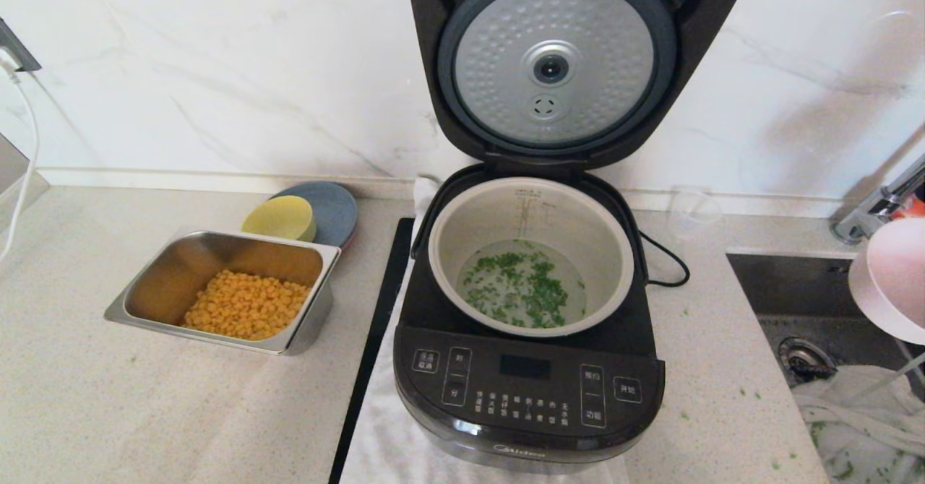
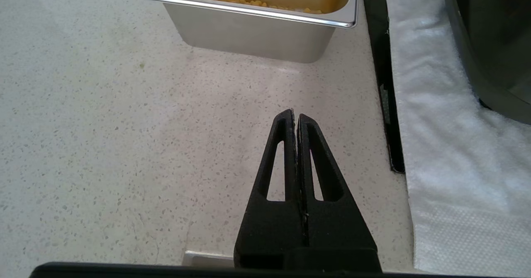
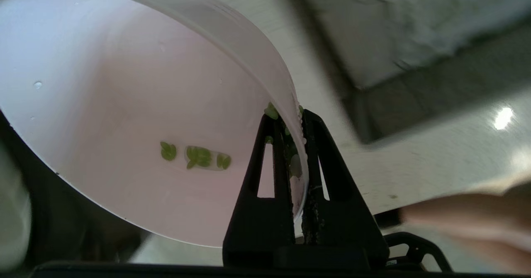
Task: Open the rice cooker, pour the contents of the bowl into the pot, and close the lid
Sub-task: Fill a bowl with water from the tap
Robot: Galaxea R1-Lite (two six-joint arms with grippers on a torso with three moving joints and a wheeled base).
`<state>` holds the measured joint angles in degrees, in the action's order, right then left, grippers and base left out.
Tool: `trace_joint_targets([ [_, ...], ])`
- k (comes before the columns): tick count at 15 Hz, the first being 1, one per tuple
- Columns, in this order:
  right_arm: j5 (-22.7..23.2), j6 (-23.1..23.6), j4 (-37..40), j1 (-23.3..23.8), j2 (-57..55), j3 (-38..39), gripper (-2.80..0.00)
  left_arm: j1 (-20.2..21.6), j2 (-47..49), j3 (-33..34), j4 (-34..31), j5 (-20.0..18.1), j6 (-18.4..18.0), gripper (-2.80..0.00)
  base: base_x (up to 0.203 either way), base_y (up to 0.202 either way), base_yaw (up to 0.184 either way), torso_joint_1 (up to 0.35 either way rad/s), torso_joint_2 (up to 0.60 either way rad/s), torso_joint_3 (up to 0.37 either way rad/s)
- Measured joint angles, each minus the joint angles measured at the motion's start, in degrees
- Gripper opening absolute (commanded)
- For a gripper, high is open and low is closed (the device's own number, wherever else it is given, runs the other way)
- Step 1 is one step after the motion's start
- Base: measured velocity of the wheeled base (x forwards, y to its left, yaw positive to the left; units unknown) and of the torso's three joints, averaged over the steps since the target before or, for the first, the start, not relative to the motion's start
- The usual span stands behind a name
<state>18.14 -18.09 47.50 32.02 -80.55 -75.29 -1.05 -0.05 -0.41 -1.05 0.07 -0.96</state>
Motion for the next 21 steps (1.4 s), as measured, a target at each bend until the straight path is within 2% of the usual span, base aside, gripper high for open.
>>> trace_joint_targets([
  [3, 7.7, 4.6, -1.7, 15.7, -9.6, 1.1, -2.8, 0.0, 0.0, 0.0, 0.0, 0.0, 0.0, -2.8, 0.0, 0.0, 0.0, 0.0, 0.0, 0.0],
  [5, 10.7, 6.1, -3.4, 22.3, -16.0, 0.7, -2.8, 0.0, 0.0, 0.0, 0.0, 0.0, 0.0, -2.8, 0.0, 0.0, 0.0, 0.0, 0.0, 0.0],
  [8, 12.1, 6.5, -7.2, 28.5, -24.6, -0.1, -2.8, 0.0, 0.0, 0.0, 0.0, 0.0, 0.0, -2.8, 0.0, 0.0, 0.0, 0.0, 0.0, 0.0],
  [14, 14.0, 5.8, -9.0, 34.0, -37.5, -7.7, -2.8, 0.0, 0.0, 0.0, 0.0, 0.0, 0.0, -2.8, 0.0, 0.0, 0.0, 0.0, 0.0, 0.0],
  [21, 16.4, 0.3, -8.9, 34.7, -43.8, -15.2, -2.8, 0.0, 0.0, 0.0, 0.0, 0.0, 0.0, -2.8, 0.0, 0.0, 0.0, 0.0, 0.0, 0.0],
])
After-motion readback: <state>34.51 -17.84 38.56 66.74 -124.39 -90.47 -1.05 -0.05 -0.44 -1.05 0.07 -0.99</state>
